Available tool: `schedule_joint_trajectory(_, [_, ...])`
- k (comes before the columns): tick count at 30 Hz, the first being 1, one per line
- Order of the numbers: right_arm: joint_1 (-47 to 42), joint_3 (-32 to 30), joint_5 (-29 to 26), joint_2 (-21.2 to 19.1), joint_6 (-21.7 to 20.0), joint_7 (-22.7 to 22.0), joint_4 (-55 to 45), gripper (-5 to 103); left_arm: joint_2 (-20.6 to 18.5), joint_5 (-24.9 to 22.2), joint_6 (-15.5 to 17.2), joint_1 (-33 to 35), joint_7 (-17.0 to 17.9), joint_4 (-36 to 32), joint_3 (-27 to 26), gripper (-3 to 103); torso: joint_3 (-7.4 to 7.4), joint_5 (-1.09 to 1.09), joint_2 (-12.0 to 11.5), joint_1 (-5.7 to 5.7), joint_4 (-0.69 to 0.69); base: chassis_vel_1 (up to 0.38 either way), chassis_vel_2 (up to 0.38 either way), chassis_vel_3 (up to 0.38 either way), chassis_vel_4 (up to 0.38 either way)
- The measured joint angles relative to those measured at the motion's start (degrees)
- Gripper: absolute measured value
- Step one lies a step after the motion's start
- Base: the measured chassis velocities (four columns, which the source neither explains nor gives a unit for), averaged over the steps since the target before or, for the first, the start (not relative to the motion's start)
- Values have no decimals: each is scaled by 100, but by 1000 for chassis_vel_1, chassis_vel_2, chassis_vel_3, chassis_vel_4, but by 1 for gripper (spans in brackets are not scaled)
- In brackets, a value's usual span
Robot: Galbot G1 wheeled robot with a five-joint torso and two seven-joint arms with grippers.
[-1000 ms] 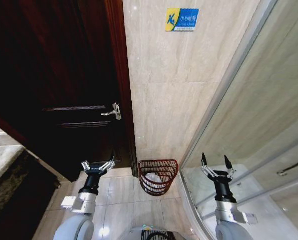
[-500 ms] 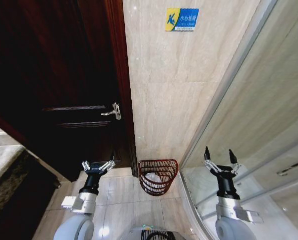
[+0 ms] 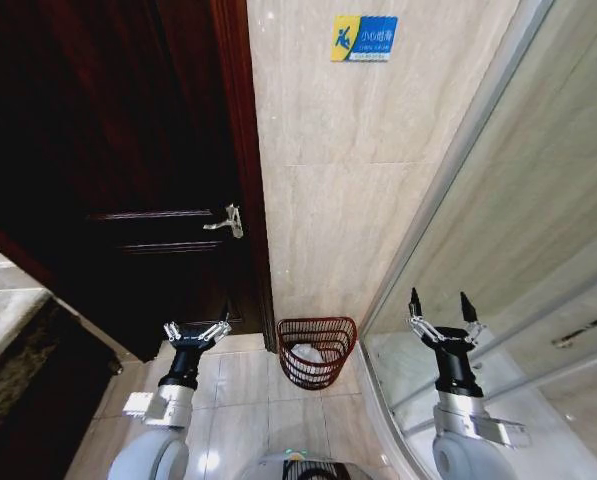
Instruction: Discard the used towel into the hamper.
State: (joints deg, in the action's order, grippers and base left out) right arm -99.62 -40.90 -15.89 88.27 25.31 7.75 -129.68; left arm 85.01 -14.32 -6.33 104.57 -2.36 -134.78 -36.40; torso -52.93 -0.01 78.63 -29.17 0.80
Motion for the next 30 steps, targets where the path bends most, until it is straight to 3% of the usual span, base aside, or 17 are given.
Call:
schedule_joint_trajectory(11, [22,-3,-14,-5,42,0,42,100,0,0,0,1,0,5,0,100,3,1,5,9,0,171,-185,-178,167])
schedule_joint_trajectory(30, [64,-39,-43,-20,152,-87,87,100,-1,0,-1,-1,0,5,0,100,0,1,0,2,-1,-7,21,17,-14])
